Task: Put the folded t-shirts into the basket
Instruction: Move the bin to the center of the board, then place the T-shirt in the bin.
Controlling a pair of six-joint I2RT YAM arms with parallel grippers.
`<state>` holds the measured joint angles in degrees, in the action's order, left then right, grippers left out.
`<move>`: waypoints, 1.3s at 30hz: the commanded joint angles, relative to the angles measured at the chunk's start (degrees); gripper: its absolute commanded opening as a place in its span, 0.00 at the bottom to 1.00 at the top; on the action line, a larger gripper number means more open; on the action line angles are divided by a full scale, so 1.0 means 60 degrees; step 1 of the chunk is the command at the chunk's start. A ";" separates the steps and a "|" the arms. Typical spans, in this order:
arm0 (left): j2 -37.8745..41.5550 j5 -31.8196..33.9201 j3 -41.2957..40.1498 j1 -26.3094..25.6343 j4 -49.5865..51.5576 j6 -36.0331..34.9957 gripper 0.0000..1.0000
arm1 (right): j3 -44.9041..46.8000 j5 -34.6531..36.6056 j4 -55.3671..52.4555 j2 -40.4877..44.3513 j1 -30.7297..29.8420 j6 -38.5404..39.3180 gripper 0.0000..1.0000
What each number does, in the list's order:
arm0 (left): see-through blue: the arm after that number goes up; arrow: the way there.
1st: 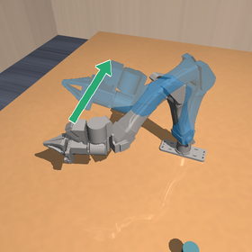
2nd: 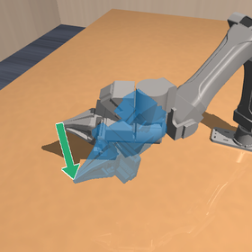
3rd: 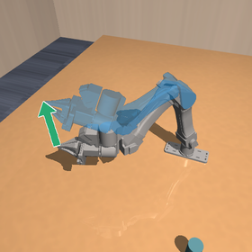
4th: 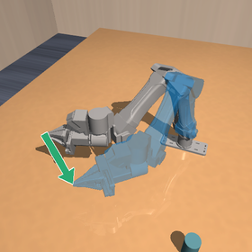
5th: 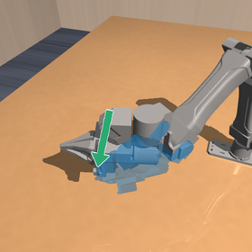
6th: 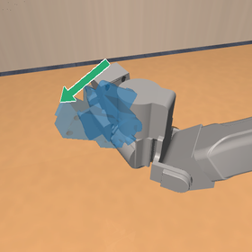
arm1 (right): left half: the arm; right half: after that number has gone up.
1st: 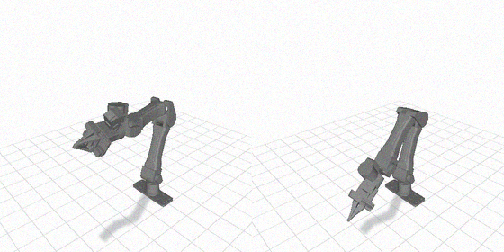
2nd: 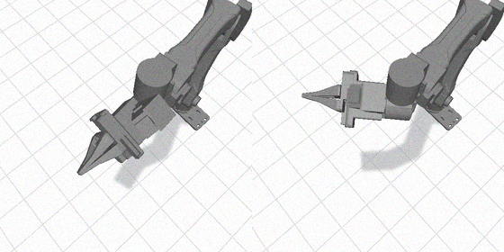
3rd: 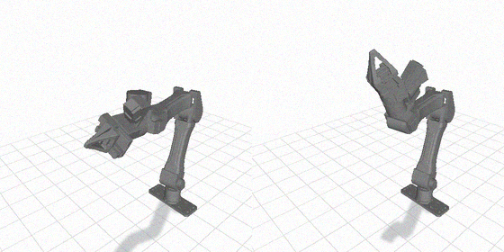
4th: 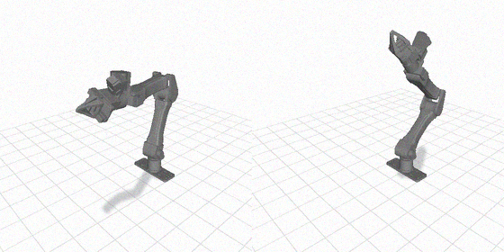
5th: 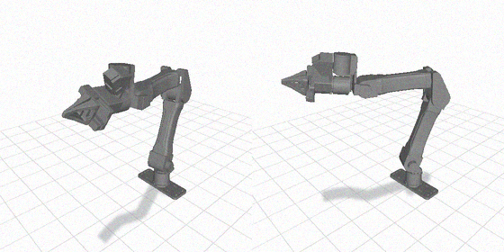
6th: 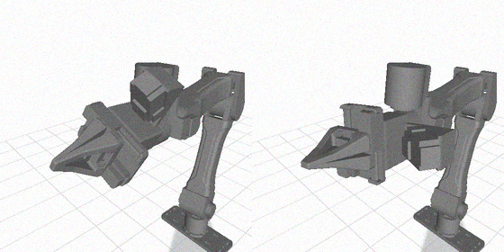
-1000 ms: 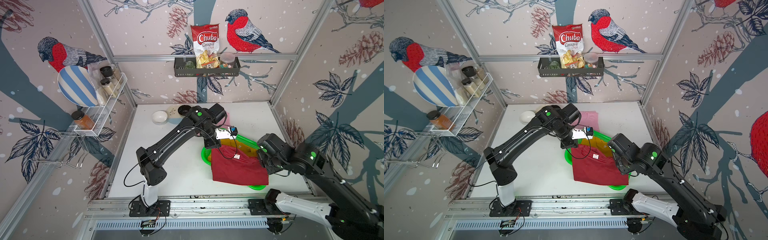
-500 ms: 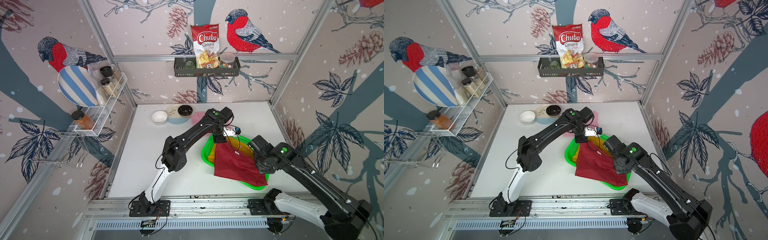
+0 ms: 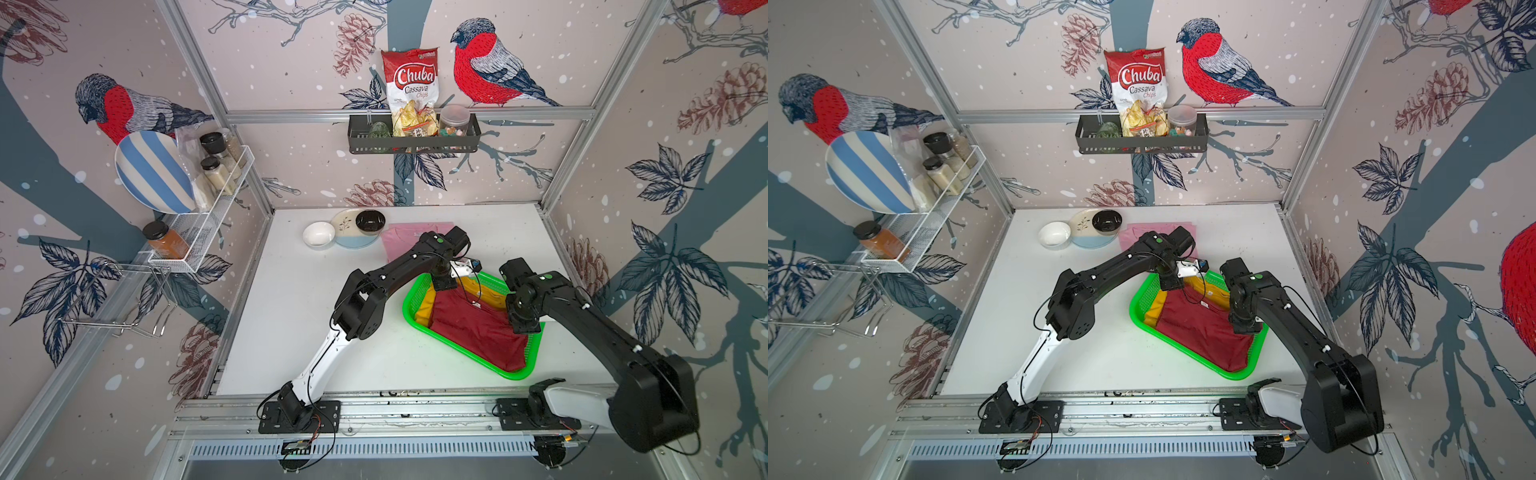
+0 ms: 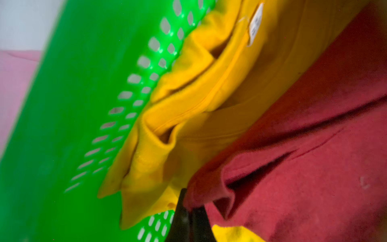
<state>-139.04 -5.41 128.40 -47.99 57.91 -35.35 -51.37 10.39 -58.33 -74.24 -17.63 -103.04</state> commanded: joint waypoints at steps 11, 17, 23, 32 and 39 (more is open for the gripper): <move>0.4069 0.1240 -0.6268 0.0920 -0.2901 0.0727 0.00 | -0.3614 -0.0572 0.0624 -0.4330 -0.0514 0.3196 0.04; 0.6227 0.0652 -0.8713 0.0952 -0.3010 0.1507 0.00 | -0.5908 -0.0670 0.0370 -0.6075 -0.1626 0.3755 0.04; 0.7844 -0.0511 -0.9989 0.0937 -0.2943 0.2086 0.00 | -0.7582 -0.0585 -0.0318 -0.7069 -0.2118 0.4494 0.04; 0.7867 -0.0612 -0.7716 0.0937 -0.0894 0.1506 0.00 | -0.7725 -0.0548 -0.1737 -0.5626 -0.2400 0.3498 0.04; 0.8286 -0.1495 -0.6235 0.0680 0.0856 0.1064 0.00 | -0.7786 0.0557 -0.3060 -0.3536 -0.2958 0.2500 0.04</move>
<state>-90.11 -10.94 88.47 -43.11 56.51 -27.14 -97.65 9.04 -71.11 -97.93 -34.50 -84.42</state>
